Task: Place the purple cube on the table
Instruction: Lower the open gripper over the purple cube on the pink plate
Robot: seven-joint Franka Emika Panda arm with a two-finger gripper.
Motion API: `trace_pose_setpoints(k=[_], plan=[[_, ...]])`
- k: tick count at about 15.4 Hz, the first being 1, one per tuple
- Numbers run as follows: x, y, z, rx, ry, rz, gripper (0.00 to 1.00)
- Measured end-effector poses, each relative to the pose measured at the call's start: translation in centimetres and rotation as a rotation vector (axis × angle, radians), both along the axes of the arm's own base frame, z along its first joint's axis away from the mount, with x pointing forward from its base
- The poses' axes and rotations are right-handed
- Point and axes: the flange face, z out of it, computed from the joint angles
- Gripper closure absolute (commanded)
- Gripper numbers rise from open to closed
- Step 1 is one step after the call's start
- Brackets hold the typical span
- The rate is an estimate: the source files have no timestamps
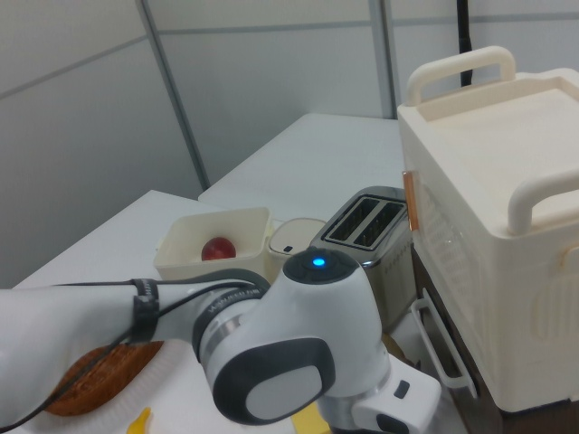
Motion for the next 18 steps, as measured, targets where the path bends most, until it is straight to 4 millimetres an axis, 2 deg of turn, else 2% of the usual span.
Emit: trace_pose_setpoints(k=[4,10,18], plan=[[0.8,0.1,-2.4,-0.038,0.042,0.044,0.0],[1.6,0.4,-4.8,-0.044,0.062,0.066,0.0],[2.3,0.6,-5.3,-0.057,0.041,0.083,0.0]])
